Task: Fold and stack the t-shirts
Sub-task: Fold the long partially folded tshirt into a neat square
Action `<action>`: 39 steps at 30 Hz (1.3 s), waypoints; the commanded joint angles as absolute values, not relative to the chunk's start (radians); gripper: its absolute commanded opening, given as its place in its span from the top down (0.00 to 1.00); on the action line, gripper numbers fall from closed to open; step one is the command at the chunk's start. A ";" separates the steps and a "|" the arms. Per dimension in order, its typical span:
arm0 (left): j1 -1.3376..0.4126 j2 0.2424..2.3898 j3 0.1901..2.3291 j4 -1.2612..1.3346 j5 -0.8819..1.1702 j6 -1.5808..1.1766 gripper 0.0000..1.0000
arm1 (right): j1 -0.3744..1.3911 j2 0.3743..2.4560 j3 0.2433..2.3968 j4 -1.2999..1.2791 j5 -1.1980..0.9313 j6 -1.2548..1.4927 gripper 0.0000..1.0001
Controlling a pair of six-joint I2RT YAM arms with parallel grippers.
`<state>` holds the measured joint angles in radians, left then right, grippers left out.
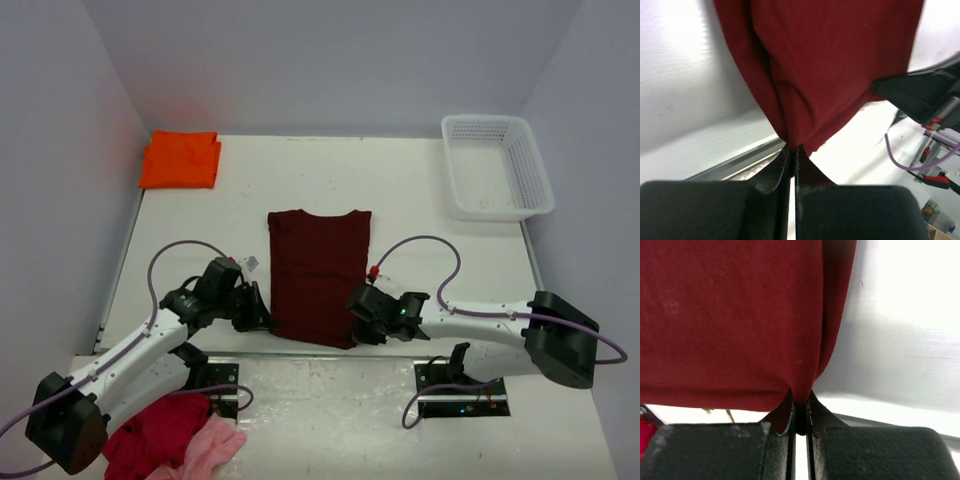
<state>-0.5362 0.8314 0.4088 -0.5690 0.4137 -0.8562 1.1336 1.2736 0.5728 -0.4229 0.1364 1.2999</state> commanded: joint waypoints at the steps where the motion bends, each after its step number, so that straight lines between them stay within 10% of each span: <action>1: -0.535 0.789 0.460 -0.660 0.428 -0.874 1.00 | 1.140 1.244 0.589 -0.575 0.184 1.255 1.00; 23: -0.538 0.571 0.532 -0.870 0.428 -0.894 1.00 | 1.423 1.170 0.775 -0.966 0.382 1.561 1.00; 39: -0.538 0.892 0.914 -0.760 0.196 -0.805 1.00 | 1.158 1.235 1.060 -1.123 0.540 1.259 1.00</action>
